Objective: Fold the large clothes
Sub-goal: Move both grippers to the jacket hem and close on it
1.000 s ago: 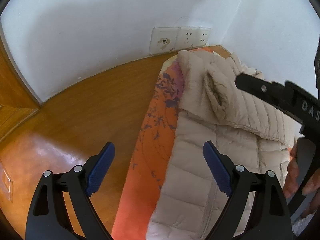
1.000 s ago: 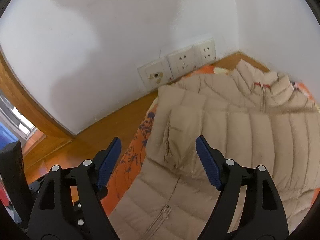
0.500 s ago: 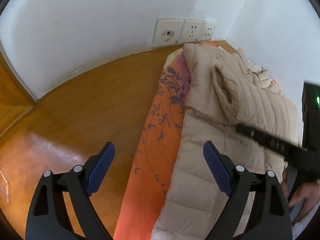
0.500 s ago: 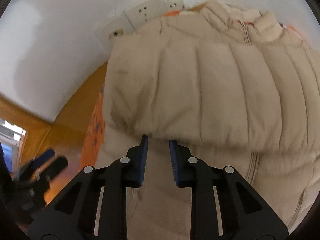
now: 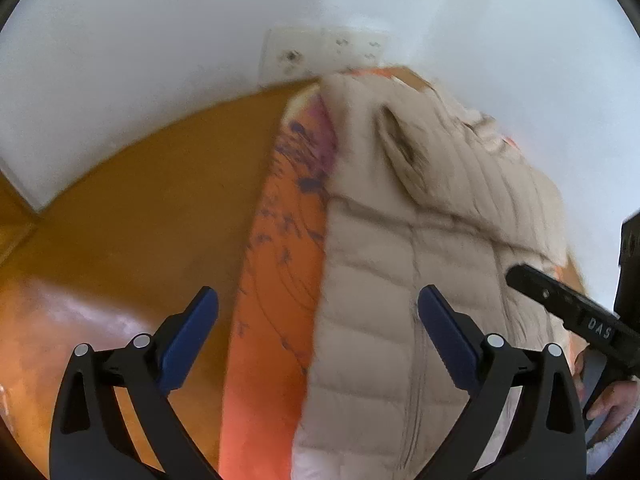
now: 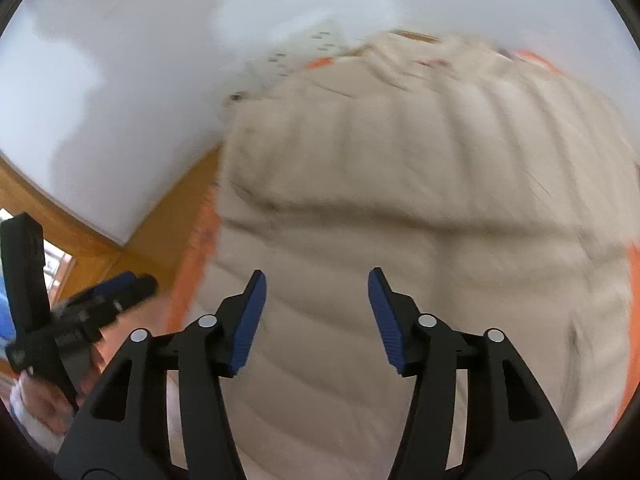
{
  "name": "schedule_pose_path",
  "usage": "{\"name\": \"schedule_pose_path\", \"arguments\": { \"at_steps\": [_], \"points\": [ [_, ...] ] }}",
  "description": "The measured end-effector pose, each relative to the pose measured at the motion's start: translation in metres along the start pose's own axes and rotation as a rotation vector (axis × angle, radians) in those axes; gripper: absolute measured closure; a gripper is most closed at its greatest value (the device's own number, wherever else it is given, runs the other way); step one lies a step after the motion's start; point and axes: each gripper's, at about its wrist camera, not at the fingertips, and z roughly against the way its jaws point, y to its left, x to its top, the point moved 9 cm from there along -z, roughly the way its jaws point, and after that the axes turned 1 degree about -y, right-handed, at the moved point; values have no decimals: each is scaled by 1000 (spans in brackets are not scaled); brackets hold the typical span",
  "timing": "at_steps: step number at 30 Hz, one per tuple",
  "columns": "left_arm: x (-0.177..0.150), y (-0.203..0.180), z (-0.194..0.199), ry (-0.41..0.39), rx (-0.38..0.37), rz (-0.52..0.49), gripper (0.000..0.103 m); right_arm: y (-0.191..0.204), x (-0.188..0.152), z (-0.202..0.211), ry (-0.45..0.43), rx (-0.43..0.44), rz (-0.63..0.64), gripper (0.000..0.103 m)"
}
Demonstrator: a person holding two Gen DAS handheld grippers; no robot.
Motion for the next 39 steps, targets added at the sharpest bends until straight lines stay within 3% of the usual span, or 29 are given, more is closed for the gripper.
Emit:
{"name": "schedule_pose_path", "arguments": {
  "at_steps": [7, 14, 16, 19, 24, 29, 33, 37, 39],
  "points": [
    [-53, -5, -2, 102, -145, -5, 8, -82, -72, 74, -57, -137, -185, 42],
    [-110, -2, 19, 113, -72, 27, 8, -160, -128, 149, -173, -192, -304, 41],
    [-127, -3, 33, 99, -45, 69, 8, -174, -138, 163, -211, -178, -309, 41],
    [-148, -5, 45, 93, -70, 142, 8, -188, -155, 174, -258, -138, -308, 41],
    [-174, -18, 46, 77, -110, 151, 8, -212, -190, 164, -215, -79, -395, 41],
    [-192, -17, 37, 57, -95, 187, 8, -215, -216, 154, -185, -6, -418, 41],
    [-189, -14, 36, -9, -84, 185, 8, -215, -221, 157, -194, 68, -465, 41],
    [-179, -6, 35, -71, -148, 297, 11, -214, -222, 158, -192, 114, -500, 41],
    [-176, -3, 34, -95, -175, 348, 19, -211, -223, 157, -178, 111, -475, 41]
  ]
}}
